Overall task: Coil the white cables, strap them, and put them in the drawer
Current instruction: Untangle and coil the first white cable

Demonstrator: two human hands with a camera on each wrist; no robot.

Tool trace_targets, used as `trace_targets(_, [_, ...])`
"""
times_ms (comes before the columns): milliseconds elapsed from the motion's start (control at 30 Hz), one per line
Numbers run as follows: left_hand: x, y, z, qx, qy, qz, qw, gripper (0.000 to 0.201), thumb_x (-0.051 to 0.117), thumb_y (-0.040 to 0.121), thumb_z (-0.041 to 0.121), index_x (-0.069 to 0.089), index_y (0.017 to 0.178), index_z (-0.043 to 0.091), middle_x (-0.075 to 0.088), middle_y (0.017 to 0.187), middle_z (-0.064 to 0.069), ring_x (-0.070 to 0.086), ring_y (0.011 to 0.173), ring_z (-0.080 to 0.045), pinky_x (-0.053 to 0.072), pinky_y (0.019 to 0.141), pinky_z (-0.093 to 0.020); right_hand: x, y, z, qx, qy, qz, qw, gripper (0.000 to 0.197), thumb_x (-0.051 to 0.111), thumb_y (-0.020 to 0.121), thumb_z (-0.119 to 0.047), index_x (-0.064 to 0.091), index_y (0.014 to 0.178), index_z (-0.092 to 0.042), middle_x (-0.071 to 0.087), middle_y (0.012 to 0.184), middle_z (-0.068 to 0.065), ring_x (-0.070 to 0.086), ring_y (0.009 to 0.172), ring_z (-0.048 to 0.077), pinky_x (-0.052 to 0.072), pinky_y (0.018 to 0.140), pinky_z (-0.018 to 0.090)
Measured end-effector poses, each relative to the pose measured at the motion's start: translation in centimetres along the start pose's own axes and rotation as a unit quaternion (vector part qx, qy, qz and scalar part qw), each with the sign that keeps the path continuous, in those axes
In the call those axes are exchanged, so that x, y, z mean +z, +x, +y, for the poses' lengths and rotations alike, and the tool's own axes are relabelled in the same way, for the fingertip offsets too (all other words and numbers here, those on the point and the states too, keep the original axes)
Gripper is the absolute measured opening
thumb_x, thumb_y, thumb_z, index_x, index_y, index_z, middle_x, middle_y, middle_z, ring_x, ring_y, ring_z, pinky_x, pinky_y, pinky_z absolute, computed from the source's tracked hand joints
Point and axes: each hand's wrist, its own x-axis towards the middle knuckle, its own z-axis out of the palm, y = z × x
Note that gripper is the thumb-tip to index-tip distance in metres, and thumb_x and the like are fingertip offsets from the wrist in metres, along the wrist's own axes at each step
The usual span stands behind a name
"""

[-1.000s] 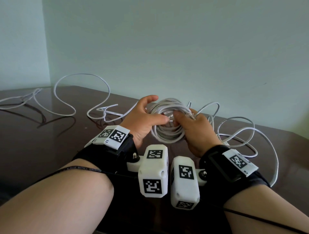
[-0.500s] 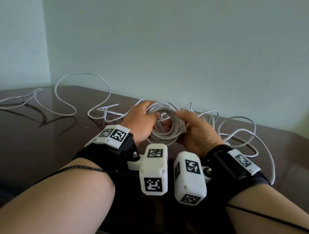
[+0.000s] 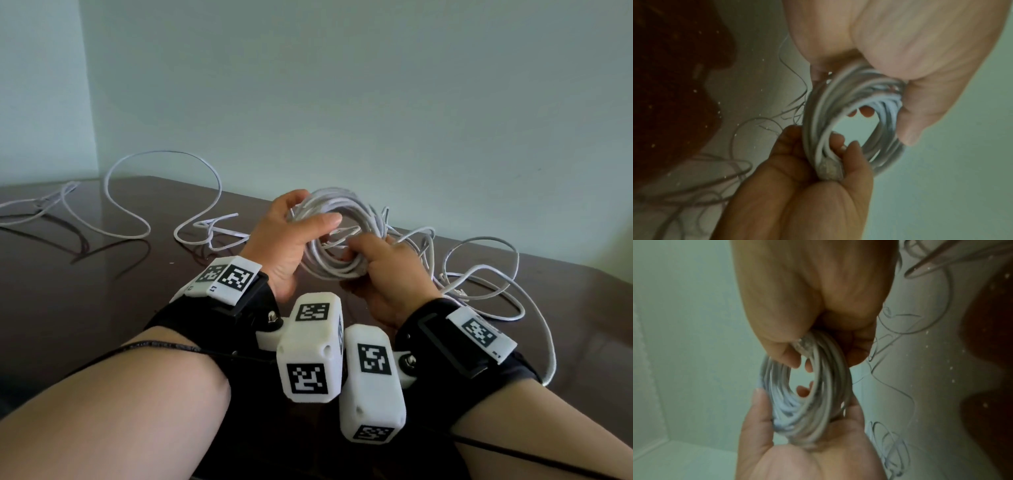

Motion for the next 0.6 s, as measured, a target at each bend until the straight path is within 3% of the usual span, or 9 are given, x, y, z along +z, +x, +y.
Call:
trace_targets(67, [0.0, -0.2, 0.1, -0.050, -0.025, -0.040, 0.998, 0.061, 0.077, 0.057, 0.003, 0.053, 0.112, 0.013, 0.065, 0.066, 0.000, 0.063, 0.056, -0.017, 0.052, 0.056, -0.028, 0.0, 0.4, 0.2, 0.006, 0.046, 0.024, 0.999, 0.030, 0.055, 0.085, -0.006, 0.055, 0.054, -0.010, 0.057, 0.049, 0.002, 0.055, 0.048, 0.015, 0.045, 0.056, 0.028])
trace_targets(133, [0.4, -0.6, 0.3, -0.062, -0.011, -0.082, 0.995, 0.030, 0.070, 0.065, -0.001, 0.057, 0.091, 0.007, 0.065, 0.060, -0.004, 0.064, 0.053, -0.019, 0.052, 0.053, -0.026, 0.0, 0.5, 0.2, 0.016, 0.081, 0.027, 0.996, 0.029, 0.055, 0.086, -0.008, 0.058, 0.057, -0.009, 0.062, 0.054, 0.004, 0.059, 0.056, 0.018, 0.046, 0.063, 0.033])
trace_targets(200, [0.7, -0.8, 0.4, -0.044, 0.010, -0.068, 0.997, 0.012, 0.060, 0.077, -0.005, 0.057, 0.076, 0.006, 0.063, 0.057, -0.007, 0.063, 0.052, -0.020, 0.052, 0.056, -0.027, 0.1, 0.5, 0.2, 0.021, 0.088, 0.014, 0.996, 0.024, 0.055, 0.086, -0.008, 0.060, 0.063, -0.007, 0.066, 0.062, 0.007, 0.061, 0.063, 0.021, 0.045, 0.066, 0.035])
trace_targets(233, [0.7, -0.7, 0.3, -0.037, 0.019, -0.046, 0.998, 0.015, 0.055, 0.082, -0.005, 0.057, 0.073, 0.007, 0.061, 0.056, -0.007, 0.061, 0.052, -0.020, 0.050, 0.057, -0.028, 0.0, 0.4, 0.3, 0.023, 0.084, 0.003, 0.996, 0.020, 0.056, 0.085, -0.008, 0.061, 0.066, -0.006, 0.066, 0.064, 0.007, 0.060, 0.064, 0.020, 0.045, 0.065, 0.033])
trace_targets(300, [0.4, -0.4, 0.0, -0.001, 0.046, -0.004, 0.999, 0.018, 0.057, 0.086, 0.005, 0.057, 0.068, 0.011, 0.057, 0.054, -0.005, 0.056, 0.054, -0.023, 0.047, 0.062, -0.032, 0.0, 0.1, 0.2, 0.028, 0.051, -0.008, 0.998, 0.012, 0.060, 0.083, -0.010, 0.062, 0.071, -0.008, 0.064, 0.063, 0.003, 0.058, 0.062, 0.016, 0.042, 0.062, 0.029])
trace_targets(367, [0.2, -0.3, 0.0, 0.043, 0.115, 0.009, 0.992, 0.017, 0.064, 0.074, 0.028, 0.057, 0.060, 0.022, 0.054, 0.055, -0.002, 0.051, 0.058, -0.026, 0.043, 0.065, -0.038, 0.0, -0.2, 0.2, 0.037, 0.025, -0.026, 0.999, 0.005, 0.063, 0.081, -0.014, 0.063, 0.078, -0.011, 0.064, 0.067, 0.001, 0.056, 0.062, 0.013, 0.039, 0.061, 0.027])
trace_targets(433, [0.0, -0.5, 0.3, 0.064, 0.183, 0.005, 0.981, 0.012, 0.064, 0.069, 0.036, 0.059, 0.064, 0.026, 0.052, 0.055, 0.004, 0.048, 0.057, -0.021, 0.041, 0.063, -0.034, 0.2, -0.5, 0.2, 0.046, 0.016, -0.039, 0.998, 0.010, 0.068, 0.077, -0.013, 0.066, 0.084, -0.006, 0.065, 0.077, 0.007, 0.057, 0.070, 0.018, 0.041, 0.066, 0.030])
trace_targets(533, [0.0, -0.7, 0.8, 0.093, 0.338, -0.022, 0.936, 0.005, 0.057, 0.090, 0.025, 0.060, 0.086, 0.024, 0.055, 0.067, 0.007, 0.050, 0.061, -0.010, 0.038, 0.054, -0.014, 0.1, -0.7, -0.3, 0.060, 0.050, -0.012, 0.997, 0.041, 0.064, 0.073, 0.001, 0.058, 0.111, 0.015, 0.058, 0.098, 0.028, 0.055, 0.088, 0.034, 0.048, 0.086, 0.047])
trace_targets(600, [-0.1, -0.8, 0.9, 0.094, 0.402, -0.052, 0.909, 0.007, 0.054, 0.093, 0.024, 0.059, 0.089, 0.026, 0.058, 0.073, 0.008, 0.052, 0.066, -0.007, 0.036, 0.052, -0.010, -0.5, -0.7, -0.4, 0.070, 0.042, -0.016, 0.997, 0.037, 0.059, 0.076, 0.008, 0.056, 0.110, 0.019, 0.057, 0.103, 0.035, 0.057, 0.091, 0.039, 0.046, 0.093, 0.053])
